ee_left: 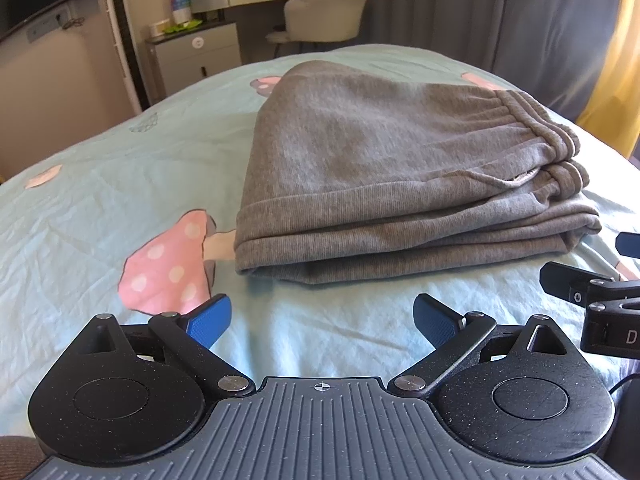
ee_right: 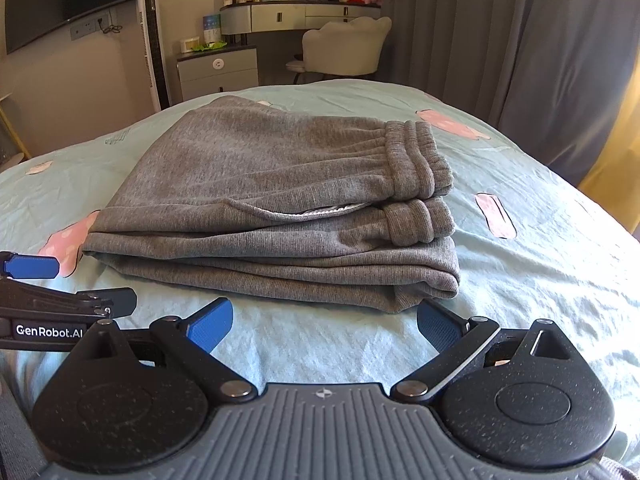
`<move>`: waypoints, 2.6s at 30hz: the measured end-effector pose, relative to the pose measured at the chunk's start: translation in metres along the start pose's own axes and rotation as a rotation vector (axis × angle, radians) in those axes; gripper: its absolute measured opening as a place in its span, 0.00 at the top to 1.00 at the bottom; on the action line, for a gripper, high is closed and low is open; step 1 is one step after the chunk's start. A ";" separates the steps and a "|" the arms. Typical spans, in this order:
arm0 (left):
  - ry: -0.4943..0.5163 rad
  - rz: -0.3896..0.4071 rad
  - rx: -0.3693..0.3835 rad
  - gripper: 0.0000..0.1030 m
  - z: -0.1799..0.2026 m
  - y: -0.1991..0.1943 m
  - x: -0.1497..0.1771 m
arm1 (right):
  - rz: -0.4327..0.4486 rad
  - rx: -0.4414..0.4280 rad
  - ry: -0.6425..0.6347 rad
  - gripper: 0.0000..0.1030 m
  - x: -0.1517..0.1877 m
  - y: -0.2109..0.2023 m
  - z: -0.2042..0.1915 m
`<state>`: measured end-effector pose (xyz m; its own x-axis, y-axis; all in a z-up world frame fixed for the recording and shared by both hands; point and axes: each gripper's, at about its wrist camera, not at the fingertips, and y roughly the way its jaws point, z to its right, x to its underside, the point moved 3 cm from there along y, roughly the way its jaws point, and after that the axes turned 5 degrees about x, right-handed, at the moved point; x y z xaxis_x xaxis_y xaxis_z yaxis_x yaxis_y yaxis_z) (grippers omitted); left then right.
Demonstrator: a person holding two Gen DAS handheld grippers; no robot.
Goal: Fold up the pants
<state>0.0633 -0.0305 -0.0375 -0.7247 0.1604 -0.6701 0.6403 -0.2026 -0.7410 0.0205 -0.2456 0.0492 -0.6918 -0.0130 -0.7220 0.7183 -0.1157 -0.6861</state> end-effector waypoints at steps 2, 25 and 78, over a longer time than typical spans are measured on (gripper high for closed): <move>0.000 0.000 0.003 0.03 0.000 0.000 0.000 | -0.001 0.002 0.002 0.04 0.000 0.000 0.000; 0.007 -0.012 0.006 0.03 0.000 0.001 0.002 | -0.006 0.006 0.032 0.04 0.000 0.001 0.004; 0.011 0.021 0.101 0.02 0.001 -0.006 0.002 | 0.000 0.020 0.044 0.04 0.000 -0.001 0.005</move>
<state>0.0577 -0.0300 -0.0349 -0.7083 0.1658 -0.6861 0.6256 -0.3026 -0.7190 0.0190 -0.2505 0.0504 -0.6877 0.0308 -0.7253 0.7161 -0.1350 -0.6848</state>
